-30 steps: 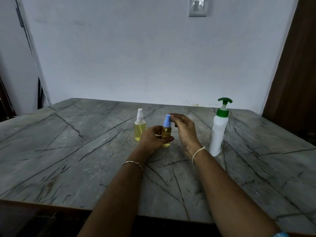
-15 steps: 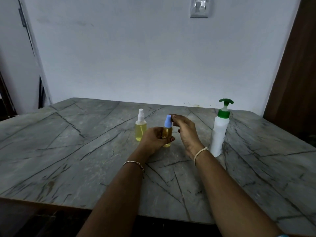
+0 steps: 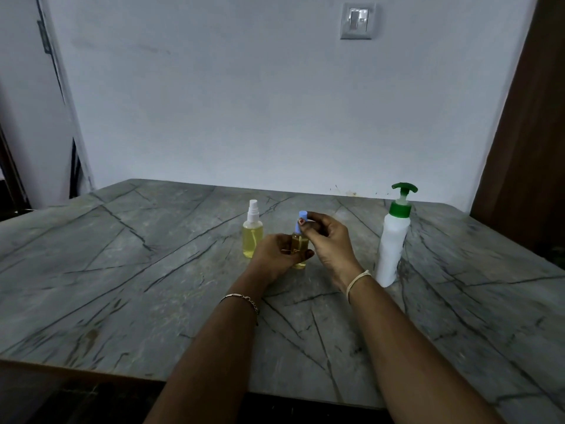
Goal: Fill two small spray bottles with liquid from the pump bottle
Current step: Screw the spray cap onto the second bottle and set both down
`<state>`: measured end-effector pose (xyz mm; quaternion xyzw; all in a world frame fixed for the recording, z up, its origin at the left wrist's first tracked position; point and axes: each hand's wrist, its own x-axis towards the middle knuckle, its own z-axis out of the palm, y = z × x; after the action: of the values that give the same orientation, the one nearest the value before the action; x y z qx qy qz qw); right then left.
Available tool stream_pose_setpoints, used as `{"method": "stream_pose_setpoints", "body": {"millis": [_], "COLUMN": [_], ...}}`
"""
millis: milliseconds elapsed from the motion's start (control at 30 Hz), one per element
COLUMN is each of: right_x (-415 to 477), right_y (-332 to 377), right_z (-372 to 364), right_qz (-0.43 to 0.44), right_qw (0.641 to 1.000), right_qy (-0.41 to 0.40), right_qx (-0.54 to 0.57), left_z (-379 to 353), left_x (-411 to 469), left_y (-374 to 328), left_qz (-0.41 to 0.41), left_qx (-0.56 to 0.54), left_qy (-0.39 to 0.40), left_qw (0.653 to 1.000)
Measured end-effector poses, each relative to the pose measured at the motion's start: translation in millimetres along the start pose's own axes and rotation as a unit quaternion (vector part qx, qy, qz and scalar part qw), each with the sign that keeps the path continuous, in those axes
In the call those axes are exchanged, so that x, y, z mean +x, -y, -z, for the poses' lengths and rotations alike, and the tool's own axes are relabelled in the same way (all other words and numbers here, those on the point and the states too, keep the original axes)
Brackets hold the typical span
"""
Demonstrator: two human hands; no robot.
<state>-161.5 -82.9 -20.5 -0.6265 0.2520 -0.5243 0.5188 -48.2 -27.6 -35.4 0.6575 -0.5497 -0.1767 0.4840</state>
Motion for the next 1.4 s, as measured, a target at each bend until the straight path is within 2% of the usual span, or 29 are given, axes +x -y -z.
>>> {"method": "stream_pose_setpoints", "body": {"millis": [133, 233, 467, 700, 1000, 1100, 1267, 1400], "right_x": [0.1, -2.9, 0.0, 0.2, -0.8, -2.2, -4.9, -3.5], "right_y": [-0.9, -1.2, -7.0, -7.6, -4.9, -6.2, -5.5, -6.6], "right_z": [1.3, 2.1, -1.0, -6.4, -7.9, -7.5, -1.4, -0.6], "right_qz": [-0.008, 0.024, 0.065, 0.12, 0.134, 0.141, 0.109, 0.084], "right_qw": [0.999, 0.997, 0.99, 0.965, 0.952, 0.957, 0.978, 0.976], "right_qy": [0.034, 0.058, 0.001, -0.052, -0.076, -0.074, -0.029, 0.017], "right_qx": [-0.008, -0.046, -0.127, -0.226, -0.266, -0.244, -0.173, -0.201], "left_z": [-0.8, 0.0, 0.7, 2.7, 1.8, -0.3, -0.6, 2.2], "left_x": [1.4, -0.6, -2.4, -5.5, -7.1, -7.9, -8.9, -7.7], "left_y": [0.8, -2.3, 0.0, -4.0, -5.0, -5.7, -4.9, -4.4], "left_qz": [0.009, 0.007, 0.006, -0.003, -0.027, -0.027, -0.025, -0.02], "left_qx": [0.0, -0.005, -0.03, -0.032, 0.006, 0.015, -0.015, -0.023], "left_qy": [0.0, -0.006, 0.005, 0.02, 0.004, -0.004, -0.004, 0.023], "left_qw": [1.0, 1.0, 1.0, 0.999, 1.0, 0.999, 1.0, 0.999]}}
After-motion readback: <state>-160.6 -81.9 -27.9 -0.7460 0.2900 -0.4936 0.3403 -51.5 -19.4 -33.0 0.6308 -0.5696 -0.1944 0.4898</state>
